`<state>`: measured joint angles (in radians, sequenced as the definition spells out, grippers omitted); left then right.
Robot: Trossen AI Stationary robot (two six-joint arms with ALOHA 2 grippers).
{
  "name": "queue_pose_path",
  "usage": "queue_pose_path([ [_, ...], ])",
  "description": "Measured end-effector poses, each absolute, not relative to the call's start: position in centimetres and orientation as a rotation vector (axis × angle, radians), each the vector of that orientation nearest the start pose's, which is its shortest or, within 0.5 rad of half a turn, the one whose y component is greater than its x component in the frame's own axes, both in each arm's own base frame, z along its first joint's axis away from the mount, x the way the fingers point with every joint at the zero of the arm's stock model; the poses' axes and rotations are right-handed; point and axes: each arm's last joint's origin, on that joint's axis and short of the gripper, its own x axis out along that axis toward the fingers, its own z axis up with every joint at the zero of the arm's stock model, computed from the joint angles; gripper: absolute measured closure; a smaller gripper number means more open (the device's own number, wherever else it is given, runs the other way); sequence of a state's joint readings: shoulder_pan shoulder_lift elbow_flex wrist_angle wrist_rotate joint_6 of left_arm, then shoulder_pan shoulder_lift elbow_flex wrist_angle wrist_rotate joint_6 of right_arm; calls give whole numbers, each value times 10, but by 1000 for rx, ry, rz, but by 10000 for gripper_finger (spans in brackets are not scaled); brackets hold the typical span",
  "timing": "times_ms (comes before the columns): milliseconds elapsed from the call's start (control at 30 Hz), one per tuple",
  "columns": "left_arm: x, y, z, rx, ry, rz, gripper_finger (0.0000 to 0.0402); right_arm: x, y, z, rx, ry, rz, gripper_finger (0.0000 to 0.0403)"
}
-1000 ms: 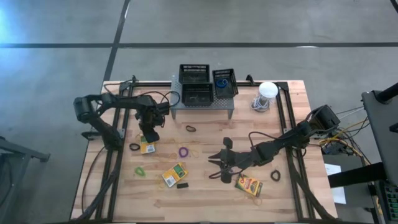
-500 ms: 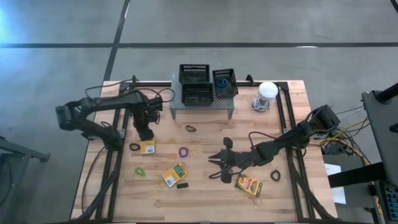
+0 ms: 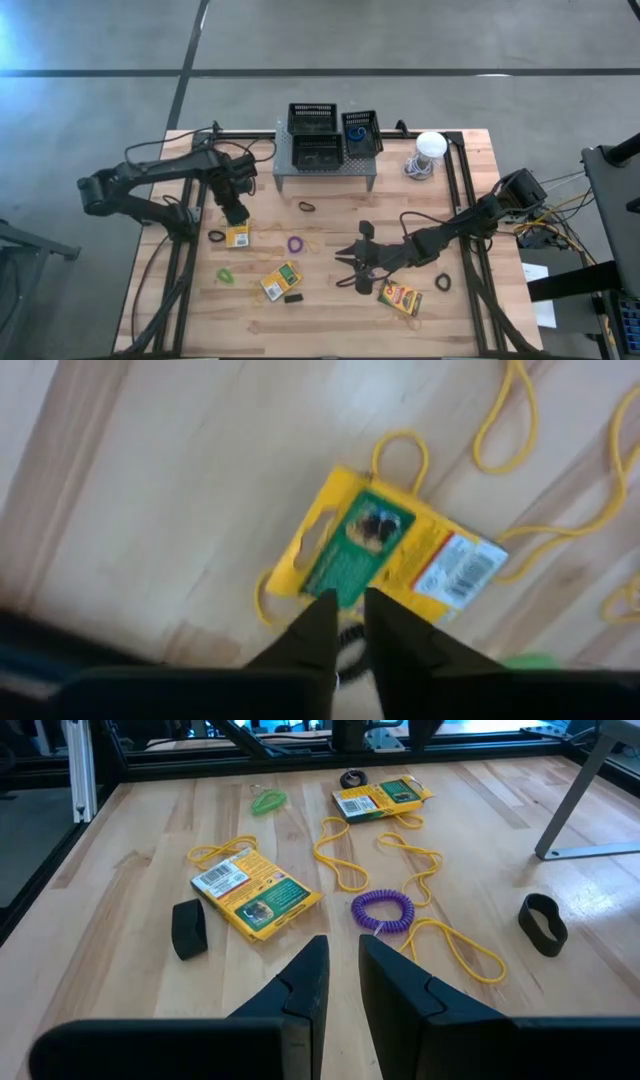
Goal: Pick & Place Office Desk Supplies
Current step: Put the crayon box into the top left black bin
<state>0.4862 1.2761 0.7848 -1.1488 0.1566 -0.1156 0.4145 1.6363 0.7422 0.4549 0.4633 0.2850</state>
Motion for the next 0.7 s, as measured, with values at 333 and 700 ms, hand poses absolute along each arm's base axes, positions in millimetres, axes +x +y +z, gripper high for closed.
queue_pose_path([
  [333, 178, 91, 166, -596, 1647, 329, 208, 300, 118, 174, 95, 386, -104, 346],
  [700, 188, 98, 130, -659, 1809, 209, 198, 300, 118, 174, 95, 387, -104, 346],
])
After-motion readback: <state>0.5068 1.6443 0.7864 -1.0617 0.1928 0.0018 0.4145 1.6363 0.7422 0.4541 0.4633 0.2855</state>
